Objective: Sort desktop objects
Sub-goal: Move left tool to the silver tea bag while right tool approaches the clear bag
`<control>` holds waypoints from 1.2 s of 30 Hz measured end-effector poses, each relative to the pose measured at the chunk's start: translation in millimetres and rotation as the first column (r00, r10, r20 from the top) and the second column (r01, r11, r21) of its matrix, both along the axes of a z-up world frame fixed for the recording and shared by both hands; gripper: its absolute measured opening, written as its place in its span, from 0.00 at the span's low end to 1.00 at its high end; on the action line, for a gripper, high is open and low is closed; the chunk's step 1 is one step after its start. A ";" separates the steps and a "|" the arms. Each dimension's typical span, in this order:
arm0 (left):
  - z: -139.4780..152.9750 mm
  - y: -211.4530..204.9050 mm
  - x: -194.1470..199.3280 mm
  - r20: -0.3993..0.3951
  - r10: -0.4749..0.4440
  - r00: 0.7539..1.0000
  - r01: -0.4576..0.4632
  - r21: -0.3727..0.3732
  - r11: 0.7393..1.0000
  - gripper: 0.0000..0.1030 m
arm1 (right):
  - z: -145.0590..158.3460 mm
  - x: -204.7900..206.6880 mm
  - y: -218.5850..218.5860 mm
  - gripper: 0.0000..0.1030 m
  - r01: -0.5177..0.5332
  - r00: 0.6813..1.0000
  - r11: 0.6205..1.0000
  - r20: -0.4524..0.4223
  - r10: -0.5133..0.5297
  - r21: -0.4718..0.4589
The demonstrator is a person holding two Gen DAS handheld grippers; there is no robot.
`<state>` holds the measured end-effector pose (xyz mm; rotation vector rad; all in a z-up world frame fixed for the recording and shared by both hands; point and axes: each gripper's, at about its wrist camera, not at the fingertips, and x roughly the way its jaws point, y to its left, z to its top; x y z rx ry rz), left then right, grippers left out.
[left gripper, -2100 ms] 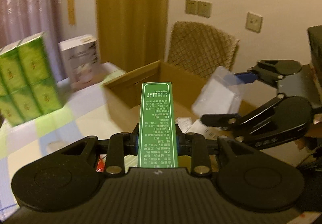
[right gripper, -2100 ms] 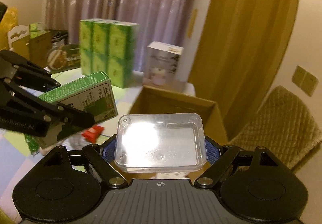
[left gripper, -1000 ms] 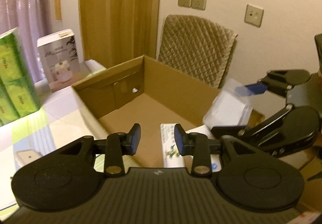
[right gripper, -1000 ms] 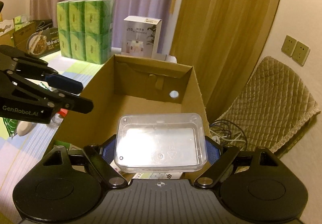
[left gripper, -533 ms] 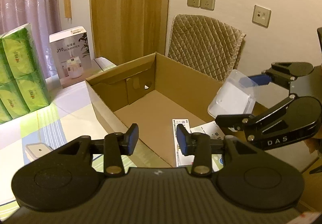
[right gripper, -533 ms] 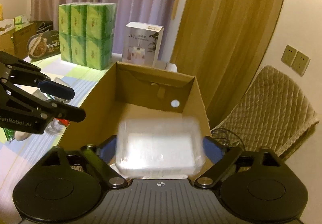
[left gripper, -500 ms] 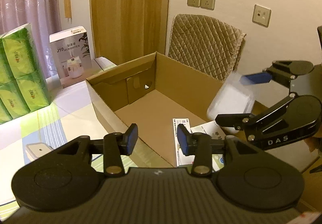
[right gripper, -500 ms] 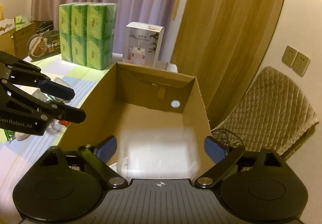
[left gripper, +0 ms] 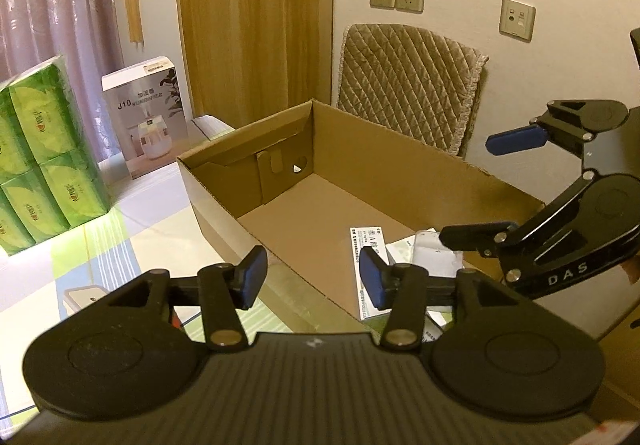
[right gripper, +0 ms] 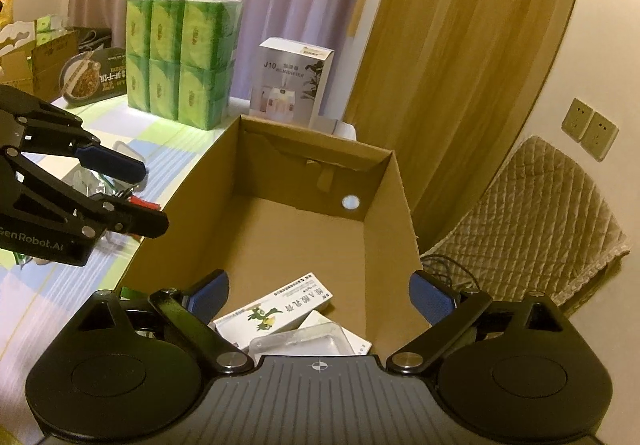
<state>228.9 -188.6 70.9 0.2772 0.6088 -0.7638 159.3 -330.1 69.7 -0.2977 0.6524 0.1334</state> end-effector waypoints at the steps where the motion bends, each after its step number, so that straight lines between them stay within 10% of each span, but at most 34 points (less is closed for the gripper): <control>1: -0.3 0.9 -0.4 0.002 0.000 1.000 0.000 0.004 1.000 0.45 | 1.1 -0.4 0.3 0.92 0.001 1.000 1.000 0.002 -0.001 -0.001; 36: -6.5 168.1 -11.2 0.058 0.262 0.963 -0.267 0.130 0.955 0.52 | 36.8 -0.7 143.5 0.97 -0.242 0.966 0.969 0.085 0.245 -0.045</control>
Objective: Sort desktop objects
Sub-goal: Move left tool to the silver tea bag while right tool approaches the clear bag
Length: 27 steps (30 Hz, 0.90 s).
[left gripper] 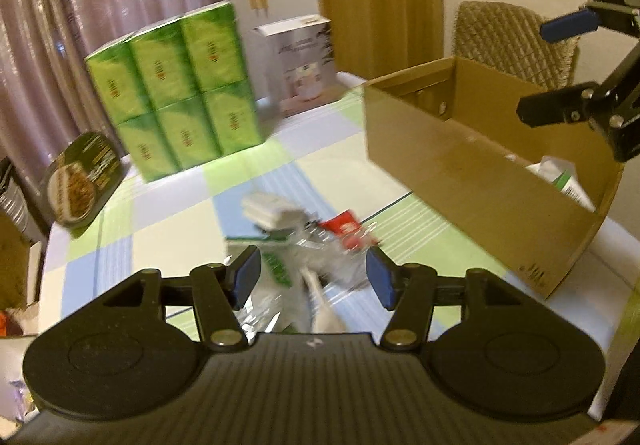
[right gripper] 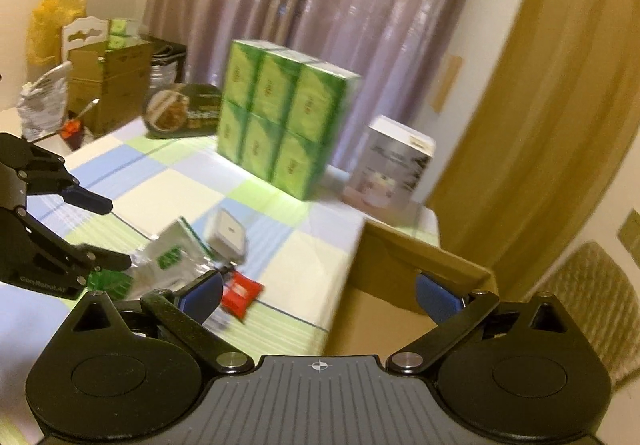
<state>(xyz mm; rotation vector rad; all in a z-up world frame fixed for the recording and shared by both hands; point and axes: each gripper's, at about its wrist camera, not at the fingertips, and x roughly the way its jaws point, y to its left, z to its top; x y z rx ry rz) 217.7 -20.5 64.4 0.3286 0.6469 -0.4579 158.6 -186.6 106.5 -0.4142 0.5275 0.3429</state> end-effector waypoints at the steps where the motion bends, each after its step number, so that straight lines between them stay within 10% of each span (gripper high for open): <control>1: -1.1 6.2 -0.4 -0.003 0.009 1.000 -0.009 0.003 1.000 0.53 | 0.0 -0.2 6.0 0.97 -0.012 1.000 1.000 0.000 0.012 0.002; 27: -42.6 114.4 6.1 -0.141 0.109 0.984 -0.107 0.020 0.994 0.60 | -86.0 17.6 90.7 0.98 -0.139 0.967 0.987 -0.204 0.152 0.077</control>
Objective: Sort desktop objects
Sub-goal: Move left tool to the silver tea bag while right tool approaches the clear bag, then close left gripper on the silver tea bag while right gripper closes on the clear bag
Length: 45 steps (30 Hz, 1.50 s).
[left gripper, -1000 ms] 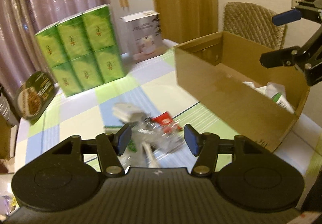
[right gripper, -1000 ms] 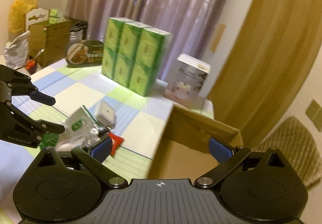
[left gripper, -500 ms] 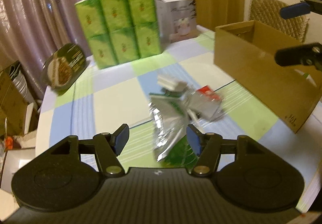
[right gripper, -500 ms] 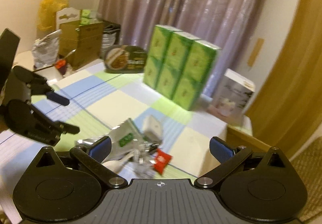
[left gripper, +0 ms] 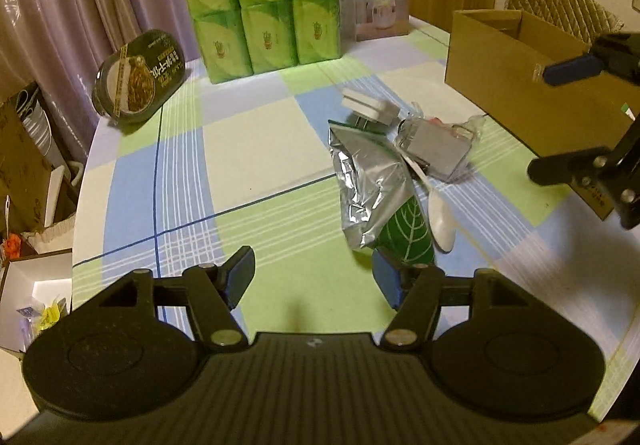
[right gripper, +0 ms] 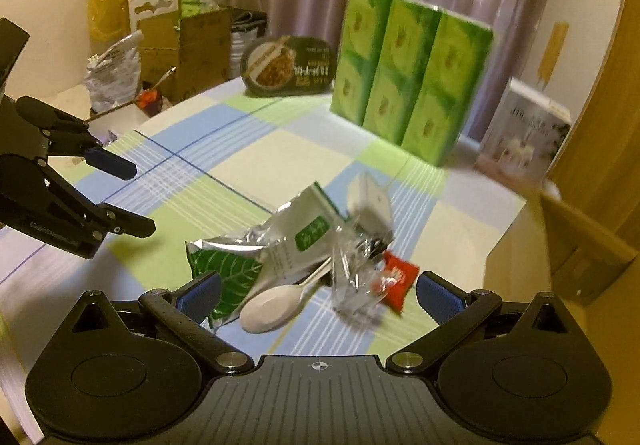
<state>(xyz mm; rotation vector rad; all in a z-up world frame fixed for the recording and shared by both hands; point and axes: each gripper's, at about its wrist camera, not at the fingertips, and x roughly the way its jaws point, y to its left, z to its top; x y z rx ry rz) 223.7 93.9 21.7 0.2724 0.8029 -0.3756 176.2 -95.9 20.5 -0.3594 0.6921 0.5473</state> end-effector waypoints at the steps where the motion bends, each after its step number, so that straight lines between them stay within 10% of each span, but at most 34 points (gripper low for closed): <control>1: -0.8 -0.6 2.3 -0.005 -0.003 1.000 0.003 -0.003 1.000 0.61 | -2.1 2.6 0.1 0.98 0.003 1.000 1.000 -0.004 -0.003 0.002; 24: -33.4 -45.5 65.4 -0.133 -0.102 0.986 0.101 -0.019 0.995 0.70 | -50.3 76.2 -14.7 0.97 0.019 0.988 1.000 -0.151 -0.017 0.017; 45: -55.9 -64.7 97.2 -0.196 -0.107 0.975 0.099 -0.049 0.994 0.72 | -57.3 95.7 -9.5 0.76 0.009 0.984 0.999 -0.180 0.000 0.048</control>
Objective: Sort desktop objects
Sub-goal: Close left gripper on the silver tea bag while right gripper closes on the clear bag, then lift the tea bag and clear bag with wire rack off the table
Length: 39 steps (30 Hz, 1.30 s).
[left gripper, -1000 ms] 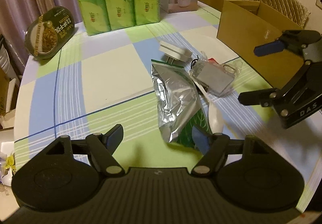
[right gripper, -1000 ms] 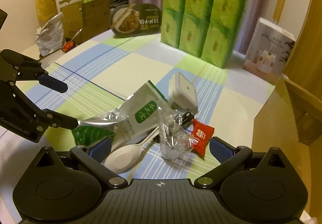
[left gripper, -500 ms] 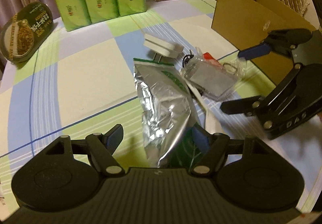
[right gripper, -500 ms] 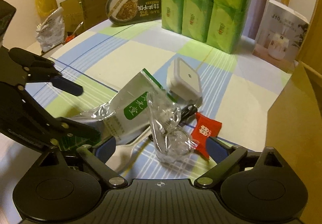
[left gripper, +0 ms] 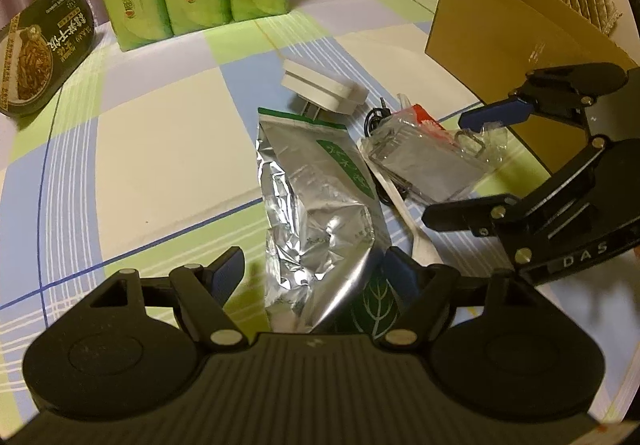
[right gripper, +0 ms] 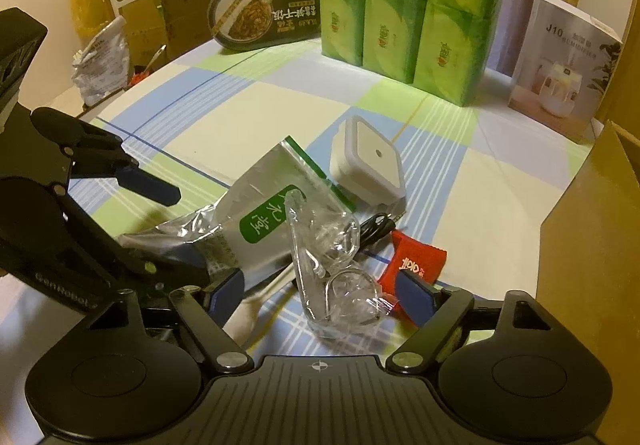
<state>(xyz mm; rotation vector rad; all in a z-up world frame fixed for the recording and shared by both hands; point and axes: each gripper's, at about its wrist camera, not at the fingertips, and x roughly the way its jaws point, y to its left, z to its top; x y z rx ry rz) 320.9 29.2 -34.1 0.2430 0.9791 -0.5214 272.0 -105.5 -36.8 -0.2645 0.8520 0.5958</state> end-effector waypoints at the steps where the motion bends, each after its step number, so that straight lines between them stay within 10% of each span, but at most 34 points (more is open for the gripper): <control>1: -1.1 -1.5 -0.3 -0.003 -0.005 1.000 0.005 0.003 1.000 0.72 | -0.1 0.1 0.1 0.75 -0.001 1.000 1.000 0.000 0.001 0.000; 18: -3.9 -2.5 0.5 -0.029 -0.011 1.000 0.010 -0.019 1.000 0.61 | -4.9 0.2 4.2 0.61 -0.009 1.000 1.000 -0.019 0.009 -0.010; 26: -0.9 1.8 -5.2 -0.031 -0.019 0.999 0.019 -0.013 1.000 0.53 | -8.7 2.4 0.6 0.38 0.003 0.999 1.000 -0.034 -0.004 -0.010; 39: 5.7 31.1 -38.5 -0.045 -0.035 0.998 0.035 0.014 0.999 0.53 | -2.8 -28.1 -10.0 0.34 -0.001 0.998 1.000 -0.067 0.000 -0.004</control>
